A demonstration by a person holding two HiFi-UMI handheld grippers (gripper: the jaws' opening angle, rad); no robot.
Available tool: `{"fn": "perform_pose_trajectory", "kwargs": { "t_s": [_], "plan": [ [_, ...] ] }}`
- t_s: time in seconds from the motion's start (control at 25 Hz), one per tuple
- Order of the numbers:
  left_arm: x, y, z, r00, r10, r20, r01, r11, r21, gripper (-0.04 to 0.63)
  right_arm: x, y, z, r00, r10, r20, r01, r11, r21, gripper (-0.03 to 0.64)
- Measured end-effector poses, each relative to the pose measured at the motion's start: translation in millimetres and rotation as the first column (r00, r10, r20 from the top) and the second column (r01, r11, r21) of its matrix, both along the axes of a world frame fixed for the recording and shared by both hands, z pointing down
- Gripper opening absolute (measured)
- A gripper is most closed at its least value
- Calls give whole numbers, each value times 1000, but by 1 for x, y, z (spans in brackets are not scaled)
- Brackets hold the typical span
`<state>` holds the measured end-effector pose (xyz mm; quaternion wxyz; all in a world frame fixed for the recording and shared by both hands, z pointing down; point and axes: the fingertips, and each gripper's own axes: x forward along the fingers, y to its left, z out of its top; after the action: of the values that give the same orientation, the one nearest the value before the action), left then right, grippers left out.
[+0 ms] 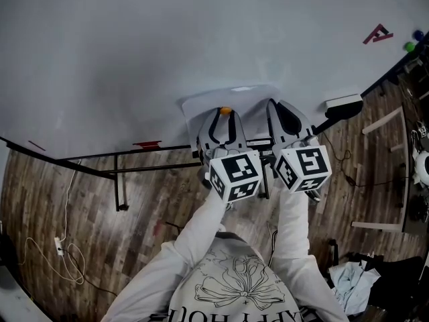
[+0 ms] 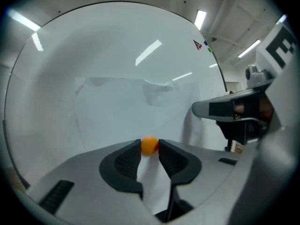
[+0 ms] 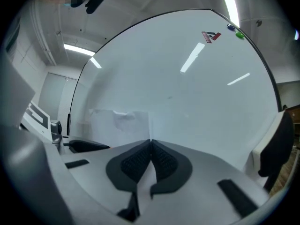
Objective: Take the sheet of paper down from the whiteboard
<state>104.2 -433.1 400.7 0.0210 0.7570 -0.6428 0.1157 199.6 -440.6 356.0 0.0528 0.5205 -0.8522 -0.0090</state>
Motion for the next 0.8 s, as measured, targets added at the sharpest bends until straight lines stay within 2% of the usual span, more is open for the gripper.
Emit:
{"fn": "perform_pose_trajectory", "kwargs": {
  "t_s": [0.32,0.6,0.8],
  "plan": [
    [-4,1,-2,999,17,-33,-17,1000,-8,114,1,3,1,999,24,42,-23,1000,-12,3],
    [-11,9,-4,999,17,-28,-17,1000,-6,114,17,8,-6,994,99,51,-100,995,4,3],
    [-26,10,-8,999,-11,-35,11,1000,1,114,41,15,-11,979,195,54,-196,980,19,3]
  ]
}}
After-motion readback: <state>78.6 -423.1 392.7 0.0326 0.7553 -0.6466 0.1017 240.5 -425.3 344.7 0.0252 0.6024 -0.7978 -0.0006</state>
